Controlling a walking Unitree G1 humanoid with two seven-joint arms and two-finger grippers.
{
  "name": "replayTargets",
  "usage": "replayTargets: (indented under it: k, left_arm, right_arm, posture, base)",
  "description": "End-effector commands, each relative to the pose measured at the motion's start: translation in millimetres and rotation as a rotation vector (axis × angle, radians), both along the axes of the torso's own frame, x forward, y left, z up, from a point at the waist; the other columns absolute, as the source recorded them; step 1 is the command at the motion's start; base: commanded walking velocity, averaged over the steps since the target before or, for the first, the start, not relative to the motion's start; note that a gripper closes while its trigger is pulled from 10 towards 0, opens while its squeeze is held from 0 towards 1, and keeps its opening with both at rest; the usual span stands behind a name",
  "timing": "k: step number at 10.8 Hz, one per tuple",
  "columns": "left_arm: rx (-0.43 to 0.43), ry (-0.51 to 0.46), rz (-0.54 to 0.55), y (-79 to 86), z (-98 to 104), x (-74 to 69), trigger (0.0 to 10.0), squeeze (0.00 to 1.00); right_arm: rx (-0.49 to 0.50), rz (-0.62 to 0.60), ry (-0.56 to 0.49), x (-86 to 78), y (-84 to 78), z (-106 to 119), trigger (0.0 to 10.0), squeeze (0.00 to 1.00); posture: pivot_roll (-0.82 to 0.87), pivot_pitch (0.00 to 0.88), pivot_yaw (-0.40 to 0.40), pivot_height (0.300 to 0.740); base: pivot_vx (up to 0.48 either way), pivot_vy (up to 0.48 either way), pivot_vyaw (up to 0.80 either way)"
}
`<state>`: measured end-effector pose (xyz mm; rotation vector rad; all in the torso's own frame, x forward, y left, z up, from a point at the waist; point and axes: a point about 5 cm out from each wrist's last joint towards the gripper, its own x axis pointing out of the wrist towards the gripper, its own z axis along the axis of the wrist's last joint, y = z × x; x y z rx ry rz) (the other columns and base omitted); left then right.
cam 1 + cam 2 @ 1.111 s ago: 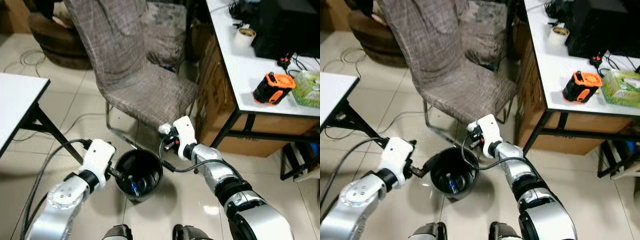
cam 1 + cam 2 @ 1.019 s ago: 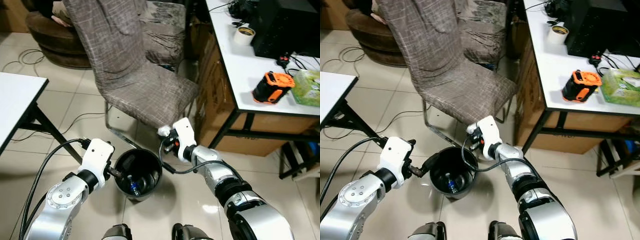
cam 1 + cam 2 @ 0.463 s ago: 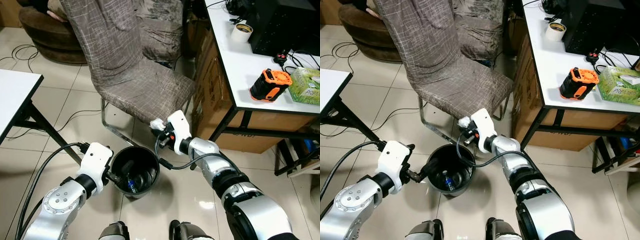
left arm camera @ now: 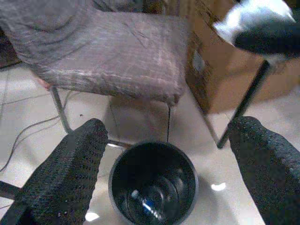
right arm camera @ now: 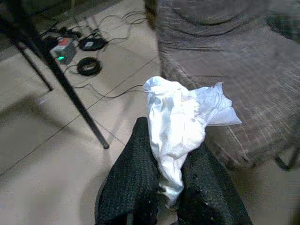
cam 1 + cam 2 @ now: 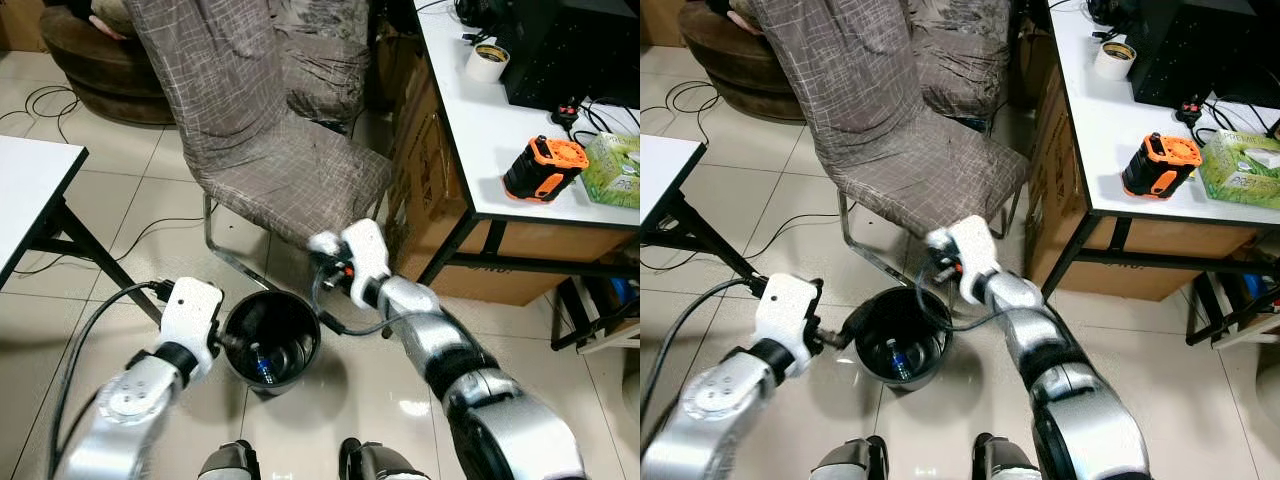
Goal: Picking trash to rubbish bin
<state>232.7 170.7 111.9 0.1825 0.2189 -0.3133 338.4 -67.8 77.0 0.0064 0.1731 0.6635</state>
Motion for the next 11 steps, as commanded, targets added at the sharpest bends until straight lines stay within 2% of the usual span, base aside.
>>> replayTargets:
  k: [1, 2, 3, 4, 6, 8, 11]
  left_arm:
    - [-0.003, -0.015, 0.016, -7.2, -3, 2.4, 10.0, 0.0]
    - [-0.014, -0.019, 0.022, -8.5, -5, 3.7, 10.0, 0.0]
    - [0.013, -0.016, 0.027, -8.3, -11, 4.8, 10.0, 0.0]
    - [0.008, -0.014, 0.027, -7.8, -13, 5.0, 10.0, 0.0]
    - [0.026, -0.024, 0.002, -10.3, -13, 10.3, 10.0, 0.0]
    - [0.034, -0.028, -0.007, -13.3, -13, 12.4, 10.0, 0.0]
    - [0.039, -0.044, -0.002, -13.6, -12, 13.9, 10.0, 0.0]
  right_arm:
    - [0.044, -0.089, -0.016, -8.4, -15.4, -7, 10.0, 0.0]
    - [0.057, -0.129, -0.033, -14.2, -22.3, -8, 10.0, 0.0]
    - [0.061, -0.221, -0.071, -32.8, -42.0, -8, 10.0, 0.0]
    - [0.058, -0.241, -0.077, -38.3, -47.0, -7, 10.0, 0.0]
    - [-0.024, -0.293, -0.056, -58.8, -63.8, -10, 10.0, 0.0]
    - [-0.058, -0.346, -0.032, -69.1, -70.2, -7, 10.0, 0.0]
    - [-0.048, -0.4, 0.021, -77.7, -68.5, -4, 10.0, 0.0]
  posture:
    - [0.0, 0.135, -0.067, 0.74]
    - [-0.01, 0.125, -0.063, 0.74]
    - [-0.02, 0.104, -0.045, 0.74]
    - [-0.03, 0.1, -0.038, 0.74]
    - [-0.05, 0.094, -0.022, 0.74]
    - [-0.05, 0.097, -0.016, 0.74]
    - [-0.04, 0.083, -0.043, 0.74]
  base:
    - [0.0, 0.0, 0.0]
    - [0.0, 0.0, 0.0]
    - [0.0, 0.0, 0.0]
    - [0.0, 0.0, 0.0]
    - [0.0, 0.0, 0.0]
    - [0.0, 0.0, 0.0]
    - [0.0, 0.0, 0.0]
